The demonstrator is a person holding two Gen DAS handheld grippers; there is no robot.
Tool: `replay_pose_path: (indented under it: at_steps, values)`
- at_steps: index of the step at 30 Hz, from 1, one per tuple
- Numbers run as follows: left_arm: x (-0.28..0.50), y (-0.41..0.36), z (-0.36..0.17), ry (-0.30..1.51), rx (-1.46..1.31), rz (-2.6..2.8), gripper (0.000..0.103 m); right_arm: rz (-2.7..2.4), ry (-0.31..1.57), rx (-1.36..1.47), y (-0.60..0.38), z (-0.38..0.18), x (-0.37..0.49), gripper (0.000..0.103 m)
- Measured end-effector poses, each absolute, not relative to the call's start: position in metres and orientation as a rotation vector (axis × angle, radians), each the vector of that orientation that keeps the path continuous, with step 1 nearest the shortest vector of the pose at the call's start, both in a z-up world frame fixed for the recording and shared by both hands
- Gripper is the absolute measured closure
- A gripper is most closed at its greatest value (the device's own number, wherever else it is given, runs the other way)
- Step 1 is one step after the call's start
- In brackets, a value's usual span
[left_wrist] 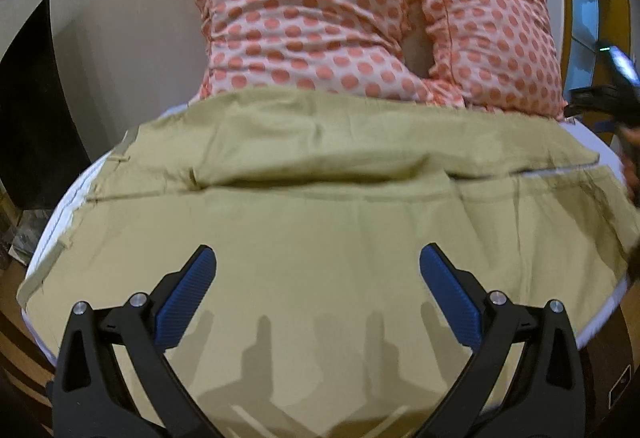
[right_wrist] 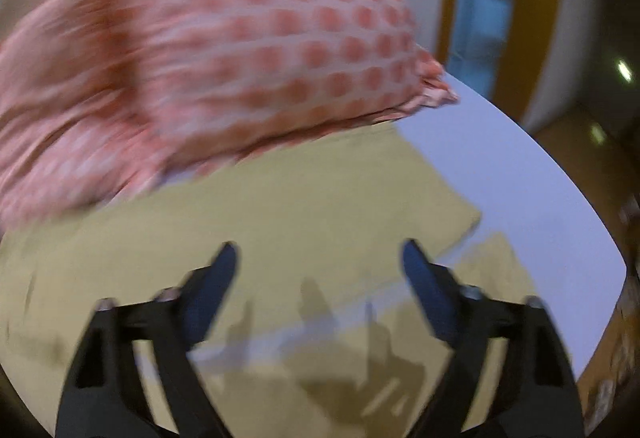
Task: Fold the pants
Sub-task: 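Grasp the khaki pants hem with the right gripper and lift it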
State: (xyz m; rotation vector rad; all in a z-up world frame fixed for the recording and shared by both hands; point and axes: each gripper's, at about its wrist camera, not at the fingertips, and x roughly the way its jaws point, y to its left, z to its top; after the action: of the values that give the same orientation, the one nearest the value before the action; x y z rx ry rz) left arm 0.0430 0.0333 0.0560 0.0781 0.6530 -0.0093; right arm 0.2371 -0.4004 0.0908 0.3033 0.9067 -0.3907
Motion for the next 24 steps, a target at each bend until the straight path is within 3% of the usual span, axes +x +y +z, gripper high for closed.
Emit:
replay_pose_path:
  at_steps: [5, 12, 14, 15, 18, 24]
  values:
    - [0.066, 0.047, 0.063, 0.65, 0.06, 0.002, 0.002, -0.559, 1.004, 0.509, -0.457, 0.05, 0.339, 0.048]
    - [0.095, 0.067, 0.061, 0.666, 0.027, 0.035, 0.002, -0.703, 1.003, 0.516, -0.483, 0.014, 0.392, 0.051]
    - [0.103, 0.073, 0.061, 0.673, -0.005, 0.011, 0.002, -0.702, 0.993, 0.413, -0.477, 0.01, 0.397, 0.062]
    - [0.104, 0.075, 0.061, 0.675, -0.016, 0.003, 0.002, -0.661, 0.969, 0.382, -0.472, 0.009, 0.395, 0.073]
    - [0.106, 0.085, 0.065, 0.675, -0.063, -0.023, 0.002, -0.593, 0.929, 0.376, -0.47, 0.006, 0.382, 0.096]
    - [0.114, 0.115, 0.086, 0.646, -0.178, -0.063, 0.002, -0.422, 0.776, 0.644, -0.503, -0.003, 0.341, 0.099]
